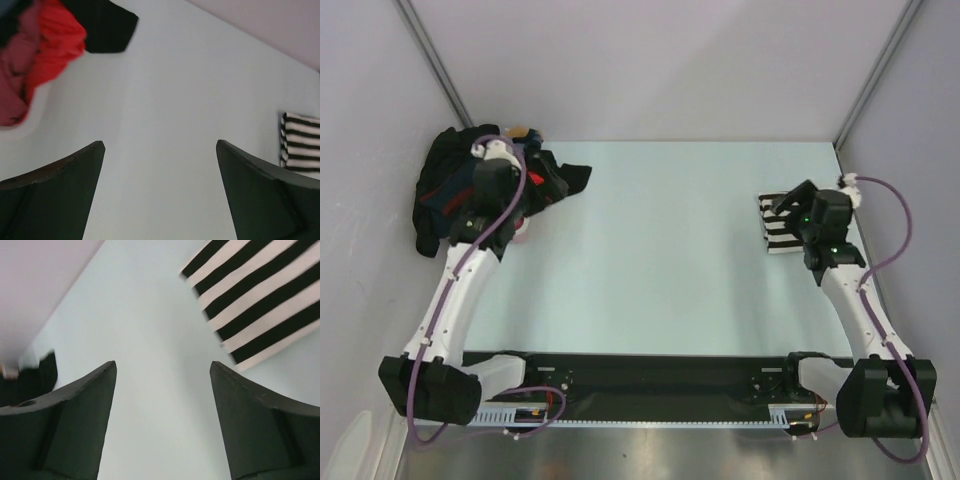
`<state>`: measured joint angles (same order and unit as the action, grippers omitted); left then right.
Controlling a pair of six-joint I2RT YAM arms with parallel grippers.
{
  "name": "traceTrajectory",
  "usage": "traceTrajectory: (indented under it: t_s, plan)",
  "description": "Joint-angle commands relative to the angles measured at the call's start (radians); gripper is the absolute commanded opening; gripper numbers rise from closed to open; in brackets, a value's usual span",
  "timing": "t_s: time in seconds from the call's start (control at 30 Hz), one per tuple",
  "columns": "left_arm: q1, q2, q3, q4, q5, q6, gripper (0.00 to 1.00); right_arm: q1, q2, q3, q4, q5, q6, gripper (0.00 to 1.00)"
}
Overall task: Fold and stack the tank tops
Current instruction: Neatly place the folded tank top to the corner, then grab the tank top from the pile
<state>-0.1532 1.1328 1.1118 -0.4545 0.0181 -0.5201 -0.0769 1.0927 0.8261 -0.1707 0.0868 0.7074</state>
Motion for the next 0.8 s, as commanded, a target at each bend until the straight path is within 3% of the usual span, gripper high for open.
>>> traceTrajectory:
  t_s: [0.0,0.13,0.17,0.3,0.5,0.67,0.77]
  plan:
    - [0.081,0.056,0.176,-0.119,-0.161,0.025,1.0,0.13,-0.025,-0.034,0.072,-0.076,-0.08,0.79]
    - [0.207,0.117,0.305,-0.154,-0.17,0.005,1.0,0.297,-0.019,-0.091,0.132,-0.079,-0.094,0.74]
    - [0.258,0.131,0.341,-0.161,-0.158,-0.021,1.0,0.383,-0.014,-0.114,0.148,-0.059,-0.108,0.74]
    - [0.368,0.226,0.398,-0.151,-0.109,-0.073,1.0,0.517,0.022,-0.172,0.233,0.059,-0.152,0.73]
    - [0.415,0.427,0.522,-0.148,-0.164,-0.083,0.93,0.565,0.076,-0.223,0.318,0.085,-0.155,0.7]
    - [0.431,0.579,0.67,-0.243,-0.334,-0.086,0.89,0.565,0.096,-0.231,0.321,0.116,-0.152,0.71]
    - [0.454,0.601,0.677,-0.268,-0.386,-0.118,0.86,0.565,0.108,-0.229,0.326,0.11,-0.149,0.71]
